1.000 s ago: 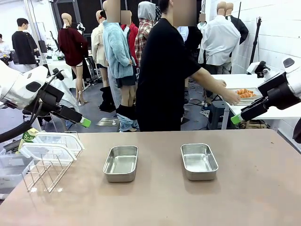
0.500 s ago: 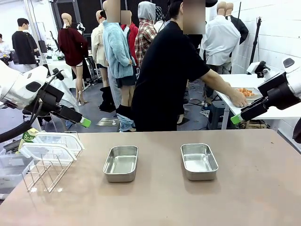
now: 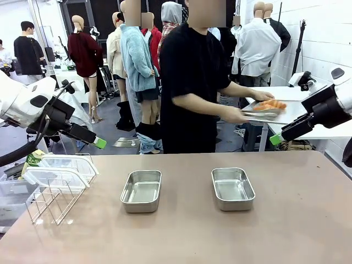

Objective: Place the bread in airtight containers.
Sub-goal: Lift both Airtight Container.

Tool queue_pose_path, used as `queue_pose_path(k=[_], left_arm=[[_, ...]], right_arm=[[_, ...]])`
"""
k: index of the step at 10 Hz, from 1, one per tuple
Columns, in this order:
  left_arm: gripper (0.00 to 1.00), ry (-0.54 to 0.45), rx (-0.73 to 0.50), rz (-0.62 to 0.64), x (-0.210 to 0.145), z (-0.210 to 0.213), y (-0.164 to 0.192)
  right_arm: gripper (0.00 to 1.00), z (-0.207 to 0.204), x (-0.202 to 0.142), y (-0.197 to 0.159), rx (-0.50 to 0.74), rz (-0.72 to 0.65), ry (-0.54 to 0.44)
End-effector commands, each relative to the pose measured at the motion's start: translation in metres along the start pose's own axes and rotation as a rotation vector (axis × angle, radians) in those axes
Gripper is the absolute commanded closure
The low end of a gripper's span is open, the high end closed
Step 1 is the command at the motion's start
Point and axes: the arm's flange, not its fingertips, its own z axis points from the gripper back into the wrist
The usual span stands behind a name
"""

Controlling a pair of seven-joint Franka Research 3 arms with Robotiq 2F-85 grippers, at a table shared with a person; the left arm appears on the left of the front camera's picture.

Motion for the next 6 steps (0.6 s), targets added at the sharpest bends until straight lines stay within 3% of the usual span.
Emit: queue_pose_path(k=[1, 6], left_arm=[[0.00, -0.002, -0.017, 0.002, -0.0009, -0.0010, 0.0020], [0.00, -0.002, -0.017, 0.002, -0.0009, -0.0010, 0.0020]], right_arm=[[0.00, -0.0010, -0.0005, -0.0005, 0.023, 0.008, -0.010], [0.00, -0.0010, -0.0005, -0.0005, 0.023, 0.008, -0.010]])
